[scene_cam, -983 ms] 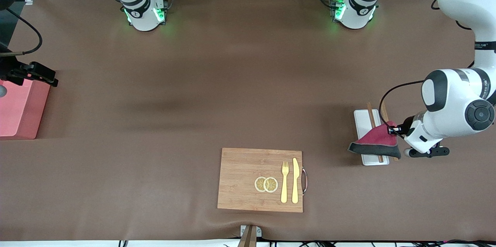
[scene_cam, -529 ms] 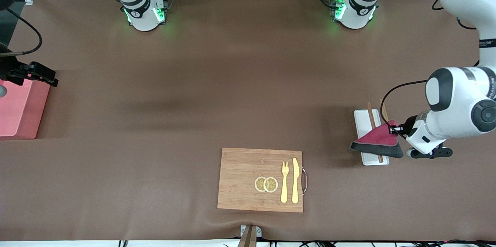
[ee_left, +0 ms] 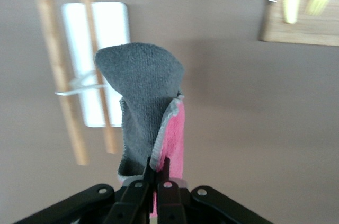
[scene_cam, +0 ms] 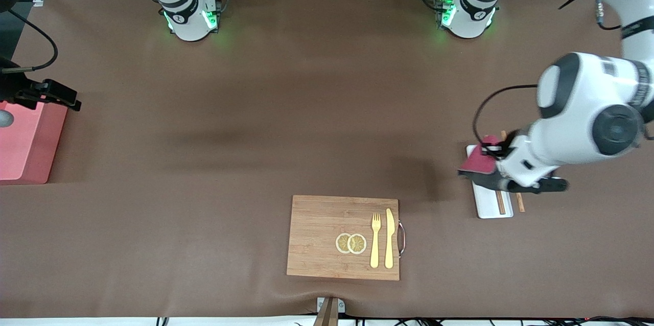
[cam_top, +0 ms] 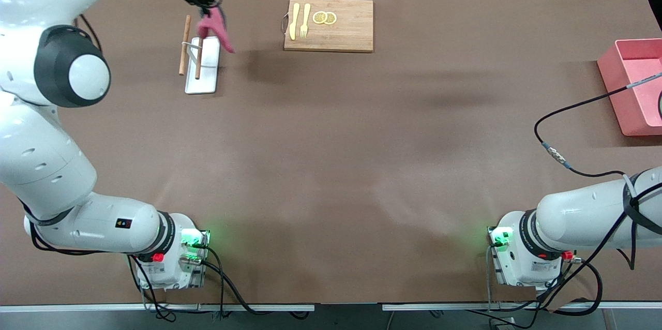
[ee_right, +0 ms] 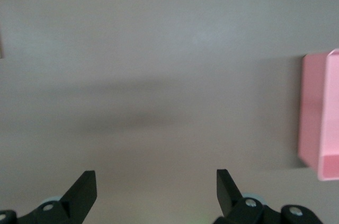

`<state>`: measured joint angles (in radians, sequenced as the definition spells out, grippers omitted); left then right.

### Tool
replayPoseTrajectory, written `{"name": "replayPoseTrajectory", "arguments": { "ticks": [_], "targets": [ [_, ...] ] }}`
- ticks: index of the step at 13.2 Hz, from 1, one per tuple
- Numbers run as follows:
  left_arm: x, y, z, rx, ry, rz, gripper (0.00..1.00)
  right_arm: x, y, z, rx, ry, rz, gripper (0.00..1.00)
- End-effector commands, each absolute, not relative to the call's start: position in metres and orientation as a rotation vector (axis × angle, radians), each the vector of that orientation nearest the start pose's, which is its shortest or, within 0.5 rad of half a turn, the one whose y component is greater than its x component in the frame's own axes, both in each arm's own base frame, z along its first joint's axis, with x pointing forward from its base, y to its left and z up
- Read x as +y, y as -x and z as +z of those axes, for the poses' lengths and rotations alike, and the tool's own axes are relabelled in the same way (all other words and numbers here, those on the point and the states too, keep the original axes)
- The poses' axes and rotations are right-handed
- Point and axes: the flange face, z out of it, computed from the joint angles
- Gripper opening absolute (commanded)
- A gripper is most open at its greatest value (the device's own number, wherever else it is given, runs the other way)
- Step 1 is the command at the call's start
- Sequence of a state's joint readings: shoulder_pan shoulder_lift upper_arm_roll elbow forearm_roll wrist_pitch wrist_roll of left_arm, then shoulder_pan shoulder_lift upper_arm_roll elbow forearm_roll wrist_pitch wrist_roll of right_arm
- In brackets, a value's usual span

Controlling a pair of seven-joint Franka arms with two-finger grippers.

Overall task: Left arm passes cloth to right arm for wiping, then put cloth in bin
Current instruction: 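Carry the cloth with the left gripper while the right gripper approaches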

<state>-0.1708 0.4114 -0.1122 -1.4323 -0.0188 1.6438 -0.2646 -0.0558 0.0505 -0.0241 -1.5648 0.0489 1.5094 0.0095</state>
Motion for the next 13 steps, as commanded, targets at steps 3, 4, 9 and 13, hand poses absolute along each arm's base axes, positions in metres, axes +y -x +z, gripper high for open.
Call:
{"name": "replayPoseTrajectory", "arguments": {
  "ticks": [3,4,9,13],
  "targets": [
    [-0.283,-0.598,0.5,0.127,3.218,0.245,0.0,-0.037,-0.544,0.592,0.444,2.913,0.367,1.0],
    [-0.303,-0.594,0.508,0.106,3.255,0.225,0.0,-0.033,-0.542,0.592,0.54,2.882,0.4,1.0],
    [-0.358,-0.581,0.538,-0.191,3.485,0.258,0.0,0.03,-0.544,0.57,0.974,2.681,0.682,1.0],
    [-0.434,-0.551,0.544,-0.53,3.545,0.273,0.0,0.08,-0.556,0.544,1.159,2.492,0.885,1.0]
  ]
}}
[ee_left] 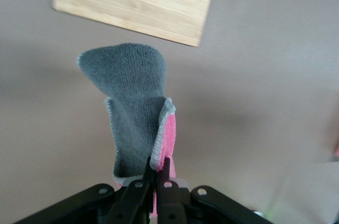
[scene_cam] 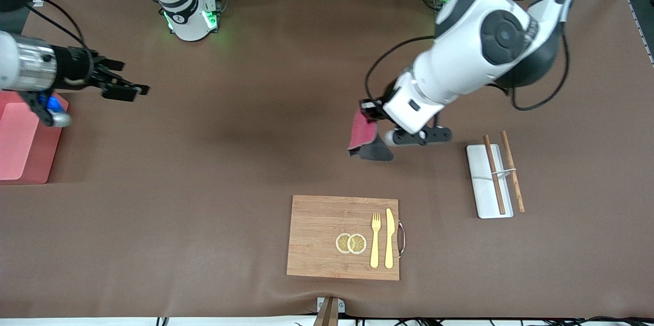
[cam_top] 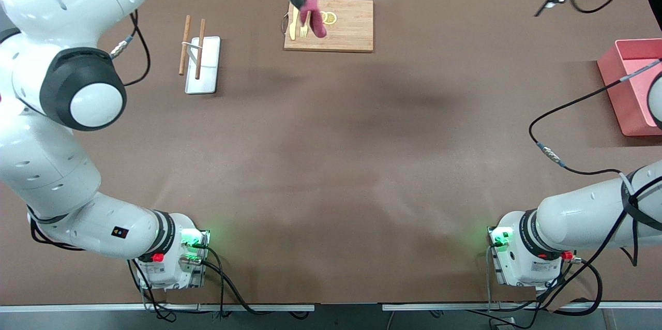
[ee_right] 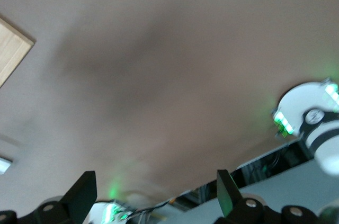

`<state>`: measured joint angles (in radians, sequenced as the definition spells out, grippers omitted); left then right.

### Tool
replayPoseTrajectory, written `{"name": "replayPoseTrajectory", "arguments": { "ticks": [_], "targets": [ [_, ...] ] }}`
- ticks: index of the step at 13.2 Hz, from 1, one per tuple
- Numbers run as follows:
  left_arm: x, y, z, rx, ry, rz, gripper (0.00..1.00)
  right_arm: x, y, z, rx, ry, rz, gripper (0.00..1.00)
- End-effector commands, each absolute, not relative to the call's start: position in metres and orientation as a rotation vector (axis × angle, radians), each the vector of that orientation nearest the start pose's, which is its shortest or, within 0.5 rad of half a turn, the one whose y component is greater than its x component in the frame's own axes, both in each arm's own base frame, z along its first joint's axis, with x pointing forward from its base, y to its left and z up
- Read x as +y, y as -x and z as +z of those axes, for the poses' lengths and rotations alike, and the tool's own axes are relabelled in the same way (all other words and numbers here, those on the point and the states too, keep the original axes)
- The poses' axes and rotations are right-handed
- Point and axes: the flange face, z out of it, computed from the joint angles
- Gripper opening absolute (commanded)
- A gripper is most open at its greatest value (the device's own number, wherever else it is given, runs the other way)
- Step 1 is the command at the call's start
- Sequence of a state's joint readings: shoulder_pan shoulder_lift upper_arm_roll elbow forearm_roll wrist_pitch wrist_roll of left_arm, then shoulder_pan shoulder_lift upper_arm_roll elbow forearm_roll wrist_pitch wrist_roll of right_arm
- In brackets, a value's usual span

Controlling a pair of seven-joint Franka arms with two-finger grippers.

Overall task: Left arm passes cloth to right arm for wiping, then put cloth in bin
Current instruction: 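Carry the cloth with the left gripper while the right gripper approaches, then grasp the cloth with the right gripper beside the left gripper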

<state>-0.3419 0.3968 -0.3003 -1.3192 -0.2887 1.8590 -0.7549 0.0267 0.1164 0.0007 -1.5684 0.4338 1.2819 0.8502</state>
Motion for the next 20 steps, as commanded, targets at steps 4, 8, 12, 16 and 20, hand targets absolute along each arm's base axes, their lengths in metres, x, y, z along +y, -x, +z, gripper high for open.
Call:
{"name": "replayPoseTrajectory", "arguments": {
  "ticks": [4,8,12,16,20],
  "targets": [
    [-0.48,-0.527,0.56,-0.86,3.599,0.309,0.0,0.136,-0.578,0.491,1.228,2.285,1.121,1.0],
    [-0.518,-0.511,0.576,-1.157,3.662,0.279,0.0,0.19,-0.589,0.45,1.289,2.178,1.221,1.0],
    [-0.548,-0.504,0.575,-1.359,3.695,0.271,0.0,0.246,-0.589,0.455,1.342,2.057,1.241,1.0],
    [-0.563,-0.498,0.564,-1.414,3.7,0.282,0.0,0.254,-0.593,0.461,1.337,1.975,1.253,1.0],
    [-0.565,-0.499,0.561,-1.458,3.693,0.284,0.0,0.262,-0.596,0.454,1.352,1.958,1.245,0.6]
  ]
}}
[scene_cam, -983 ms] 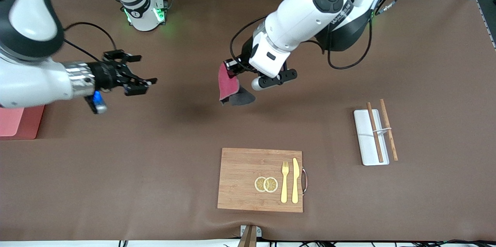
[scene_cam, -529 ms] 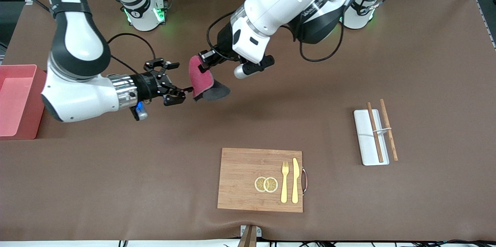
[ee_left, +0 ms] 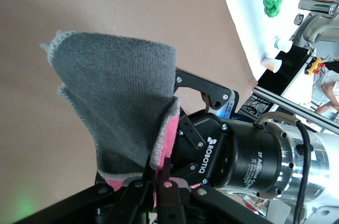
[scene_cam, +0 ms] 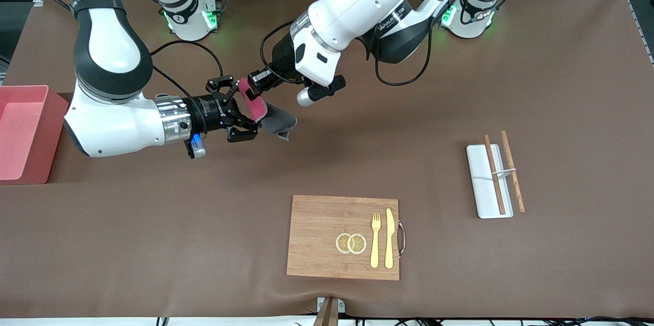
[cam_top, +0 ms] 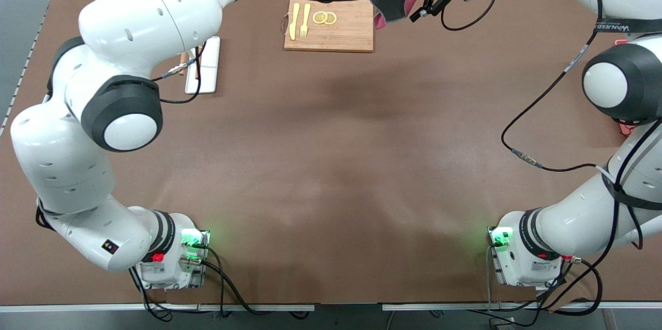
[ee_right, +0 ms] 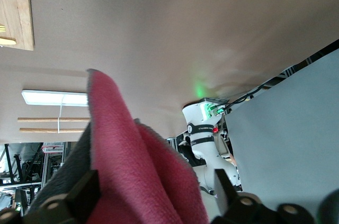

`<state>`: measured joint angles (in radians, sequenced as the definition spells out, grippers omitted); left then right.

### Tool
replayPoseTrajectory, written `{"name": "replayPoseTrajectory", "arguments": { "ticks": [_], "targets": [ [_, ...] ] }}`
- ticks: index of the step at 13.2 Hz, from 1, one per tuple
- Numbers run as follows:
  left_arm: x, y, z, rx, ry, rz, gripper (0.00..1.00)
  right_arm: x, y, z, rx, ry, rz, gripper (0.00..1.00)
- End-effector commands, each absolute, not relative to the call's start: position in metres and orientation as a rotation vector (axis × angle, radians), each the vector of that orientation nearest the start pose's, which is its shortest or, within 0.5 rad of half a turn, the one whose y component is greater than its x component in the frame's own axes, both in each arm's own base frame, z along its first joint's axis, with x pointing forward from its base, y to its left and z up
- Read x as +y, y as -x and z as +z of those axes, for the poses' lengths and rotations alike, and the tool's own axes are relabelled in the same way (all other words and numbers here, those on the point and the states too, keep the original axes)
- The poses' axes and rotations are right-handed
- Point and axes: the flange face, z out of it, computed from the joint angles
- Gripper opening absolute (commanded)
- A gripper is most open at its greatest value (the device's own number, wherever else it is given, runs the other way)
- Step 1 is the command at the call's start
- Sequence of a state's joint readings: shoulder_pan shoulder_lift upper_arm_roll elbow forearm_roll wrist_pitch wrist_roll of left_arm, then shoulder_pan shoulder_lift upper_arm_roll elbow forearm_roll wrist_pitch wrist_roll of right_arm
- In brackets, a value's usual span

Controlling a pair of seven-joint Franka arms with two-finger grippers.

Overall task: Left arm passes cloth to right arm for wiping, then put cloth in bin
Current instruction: 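Grasp the cloth with the right gripper beside the left gripper, then open the left gripper and withdraw it while the right gripper holds cloth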

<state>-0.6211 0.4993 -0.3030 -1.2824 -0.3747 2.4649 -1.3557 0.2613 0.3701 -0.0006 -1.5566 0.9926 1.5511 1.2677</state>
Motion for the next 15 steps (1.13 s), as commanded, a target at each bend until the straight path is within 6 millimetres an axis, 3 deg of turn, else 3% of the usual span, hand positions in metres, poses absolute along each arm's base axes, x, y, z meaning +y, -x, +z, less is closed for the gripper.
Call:
{"name": "replayPoseTrajectory", "arguments": {
  "ticks": [1,2,3,4,9,11,12,13,14,15],
  "targets": [
    [-0.565,-0.499,0.561,0.852,-2.132,-0.167,0.0,0.262,-0.596,0.454,1.352,1.96,1.243,0.38],
    [-0.565,-0.499,0.562,0.851,-2.132,-0.168,0.0,0.262,-0.596,0.454,1.345,1.963,1.24,0.13],
    [-0.566,-0.499,0.561,0.85,-2.132,-0.169,0.0,0.263,-0.595,0.454,1.335,1.969,1.236,0.0],
    [-0.565,-0.498,0.562,0.849,-2.132,-0.169,0.16,0.264,-0.595,0.453,1.341,1.972,1.238,0.0],
    [-0.565,-0.497,0.565,0.847,-2.129,-0.166,0.26,0.261,-0.596,0.449,1.332,2.031,1.176,0.0],
    [-0.564,-0.497,0.566,0.847,-2.13,-0.164,0.27,0.254,-0.6,0.433,1.254,2.14,1.065,0.0],
    [-0.562,-0.497,0.569,0.846,-2.137,-0.163,0.39,0.252,-0.602,0.417,1.217,2.186,1.048,0.0],
    [-0.557,-0.498,0.573,0.846,-2.157,-0.164,0.65,0.249,-0.604,0.403,1.18,2.236,1.03,0.0],
    [-0.549,-0.495,0.583,0.838,-2.195,-0.176,0.72,0.248,-0.606,0.392,1.162,2.274,1.005,0.0],
    [-0.535,-0.498,0.589,0.85,-2.246,-0.19,1.0,0.249,-0.607,0.38,1.166,2.326,0.955,0.0]
  ]
}}
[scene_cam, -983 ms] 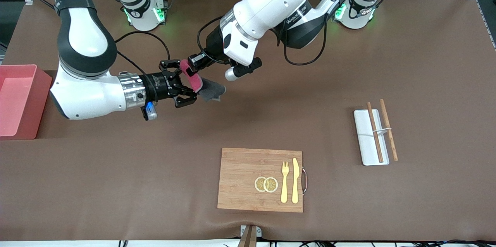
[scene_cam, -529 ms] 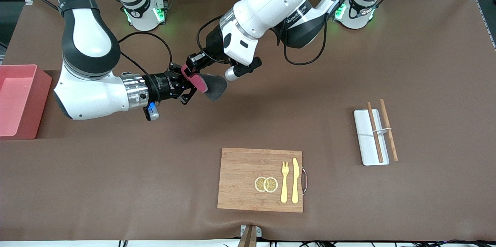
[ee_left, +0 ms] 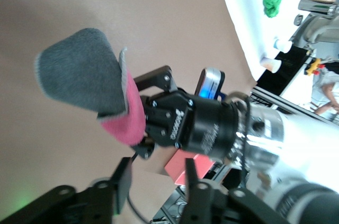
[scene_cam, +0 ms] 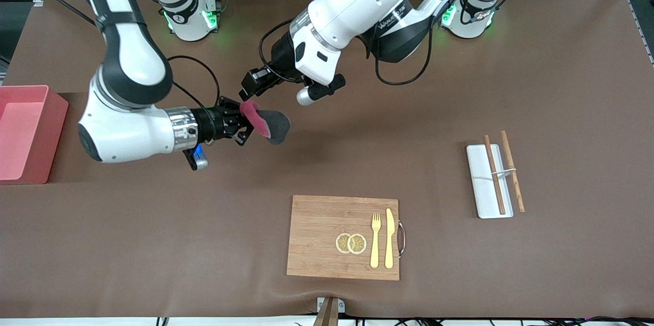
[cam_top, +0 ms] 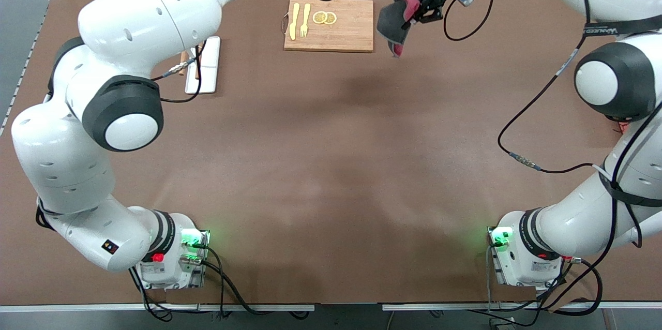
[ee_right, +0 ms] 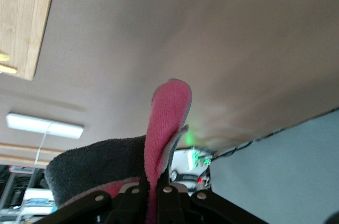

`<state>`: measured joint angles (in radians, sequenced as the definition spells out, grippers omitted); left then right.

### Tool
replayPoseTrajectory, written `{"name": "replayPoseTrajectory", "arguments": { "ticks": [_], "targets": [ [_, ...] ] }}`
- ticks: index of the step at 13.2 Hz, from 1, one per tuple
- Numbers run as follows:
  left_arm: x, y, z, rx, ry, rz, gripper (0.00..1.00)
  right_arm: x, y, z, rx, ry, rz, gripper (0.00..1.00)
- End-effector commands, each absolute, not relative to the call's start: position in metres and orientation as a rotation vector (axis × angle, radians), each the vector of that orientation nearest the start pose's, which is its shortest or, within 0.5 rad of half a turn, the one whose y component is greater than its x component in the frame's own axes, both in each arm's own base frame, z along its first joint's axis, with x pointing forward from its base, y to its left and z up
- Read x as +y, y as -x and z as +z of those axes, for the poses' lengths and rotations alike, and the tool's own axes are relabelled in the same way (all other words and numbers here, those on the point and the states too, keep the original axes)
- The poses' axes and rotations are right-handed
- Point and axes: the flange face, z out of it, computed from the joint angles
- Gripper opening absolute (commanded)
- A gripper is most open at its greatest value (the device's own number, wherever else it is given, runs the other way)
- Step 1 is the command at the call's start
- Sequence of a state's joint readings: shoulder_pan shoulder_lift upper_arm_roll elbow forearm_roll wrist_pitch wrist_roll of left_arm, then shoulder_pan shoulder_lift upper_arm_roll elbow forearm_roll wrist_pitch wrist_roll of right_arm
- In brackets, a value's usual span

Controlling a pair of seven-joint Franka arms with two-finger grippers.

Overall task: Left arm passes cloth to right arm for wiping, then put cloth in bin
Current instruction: 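Open the left gripper and withdraw it while the right gripper holds cloth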

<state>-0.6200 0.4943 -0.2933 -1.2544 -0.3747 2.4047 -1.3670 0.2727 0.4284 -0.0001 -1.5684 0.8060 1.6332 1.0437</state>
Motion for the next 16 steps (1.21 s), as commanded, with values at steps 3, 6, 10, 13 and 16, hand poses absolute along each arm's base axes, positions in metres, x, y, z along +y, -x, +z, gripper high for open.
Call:
{"name": "replayPoseTrajectory", "arguments": {
  "ticks": [3,6,10,13,16],
  "targets": [
    [-0.472,-0.502,0.644,0.87,-2.339,-0.134,1.0,0.283,-0.606,0.346,1.052,2.577,0.709,0.0],
    [-0.412,-0.511,0.65,0.907,-2.563,-0.033,1.0,0.255,-0.621,0.311,0.836,2.759,0.562,0.0],
    [-0.35,-0.534,0.635,0.883,-2.837,0.103,1.0,0.165,-0.645,0.282,0.617,2.787,0.533,0.0],
    [-0.288,-0.565,0.634,0.822,-2.887,0.108,1.0,0.095,-0.654,0.255,0.486,2.867,0.523,0.0],
    [-0.237,-0.585,0.628,0.687,-2.961,0.082,1.0,0.025,-0.656,0.232,0.346,2.895,0.527,0.0]
  ]
}}
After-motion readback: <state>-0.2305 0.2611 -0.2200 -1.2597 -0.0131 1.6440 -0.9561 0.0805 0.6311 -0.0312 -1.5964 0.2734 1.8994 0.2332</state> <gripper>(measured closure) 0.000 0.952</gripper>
